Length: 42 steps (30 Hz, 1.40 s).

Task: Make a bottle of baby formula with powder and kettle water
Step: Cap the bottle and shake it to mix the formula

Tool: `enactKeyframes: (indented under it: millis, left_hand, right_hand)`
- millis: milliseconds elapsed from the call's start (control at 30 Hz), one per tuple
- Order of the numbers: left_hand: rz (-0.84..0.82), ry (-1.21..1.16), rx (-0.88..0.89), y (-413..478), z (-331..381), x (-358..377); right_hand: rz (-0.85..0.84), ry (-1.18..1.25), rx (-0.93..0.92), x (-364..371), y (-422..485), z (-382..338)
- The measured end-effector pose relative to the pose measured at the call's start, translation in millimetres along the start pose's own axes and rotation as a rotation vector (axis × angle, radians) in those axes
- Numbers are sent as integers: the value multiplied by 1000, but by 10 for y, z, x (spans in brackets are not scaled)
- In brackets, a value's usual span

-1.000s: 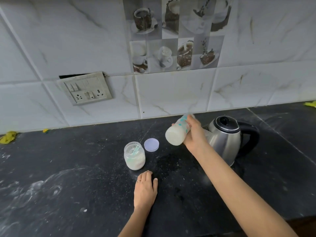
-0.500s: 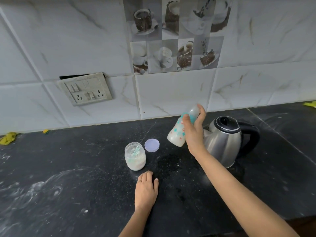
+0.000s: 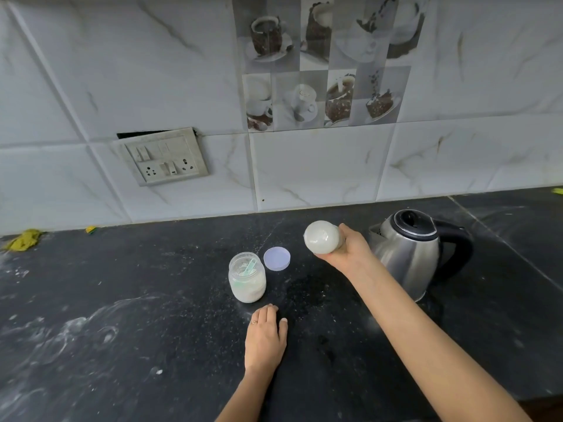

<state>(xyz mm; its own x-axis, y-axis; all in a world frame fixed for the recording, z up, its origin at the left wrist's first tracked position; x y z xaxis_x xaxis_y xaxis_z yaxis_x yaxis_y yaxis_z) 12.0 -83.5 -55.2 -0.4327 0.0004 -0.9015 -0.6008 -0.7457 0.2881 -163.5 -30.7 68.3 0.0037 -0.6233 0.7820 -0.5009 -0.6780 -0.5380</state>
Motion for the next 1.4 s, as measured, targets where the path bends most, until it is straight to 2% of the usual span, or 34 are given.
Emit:
enactKeyframes:
  millis: [100, 167, 233, 367, 467, 567, 667, 767, 867, 1033, 1267, 1333, 1400]
  left_hand:
    - [2, 2, -2, 0, -3, 6]
    - [5, -1, -1, 2, -1, 0]
    - [8, 2, 5, 8, 9, -10]
    - [-1, 5, 8, 9, 6, 4]
    - [-13, -3, 0, 11, -6, 18]
    - [-20, -13, -3, 16, -4, 24]
    - [-14, -12, -1, 19, -4, 16]
    - [-7, -1, 2, 17, -10, 15]
    - [-18, -3, 0, 18, -10, 29]
    - [-23, -10, -1, 12, -14, 35]
    - [-10, -3, 11, 6, -10, 20]
    - [-8, -5, 14, 8, -1, 12]
    - [-7, -6, 16, 8, -4, 9]
  right_hand:
    - [-23, -66, -32, 45, -18, -4]
    - [-47, -149, -139, 122, -64, -79]
    - [-89, -260, -362, 231, -163, -234]
    - [-269, -758, -888, 565, -550, -427]
    - [-409, -939, -1021, 659, -685, -387]
    - [-443, -848, -926, 610, -579, -382]
    - [-392, -406, -561, 467, -353, -320]
    - [-251, -54, -150, 345, -266, -64]
    - [-158, 113, 4, 254, -284, 57]
    - [-255, -4, -40, 355, -293, 15]
    - [-610, -671, -686, 709, -583, -410]
    - [-656, -827, -788, 767, -680, -413]
    - [-657, -816, -777, 768, -697, -409]
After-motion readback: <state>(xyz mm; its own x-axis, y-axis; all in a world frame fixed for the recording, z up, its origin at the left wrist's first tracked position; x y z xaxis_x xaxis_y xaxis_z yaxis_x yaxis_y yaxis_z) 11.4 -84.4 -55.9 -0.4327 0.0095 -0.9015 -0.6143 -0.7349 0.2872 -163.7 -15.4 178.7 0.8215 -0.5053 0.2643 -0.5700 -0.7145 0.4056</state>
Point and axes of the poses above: each hand's wrist, its own y-axis towards the middle knuckle, its own x-axis out of the palm, z = x × y, the point moved 10 cm from there along y, towards the middle knuckle, and after that the axes turned 8 degrees about y, right-handed, at the moved point
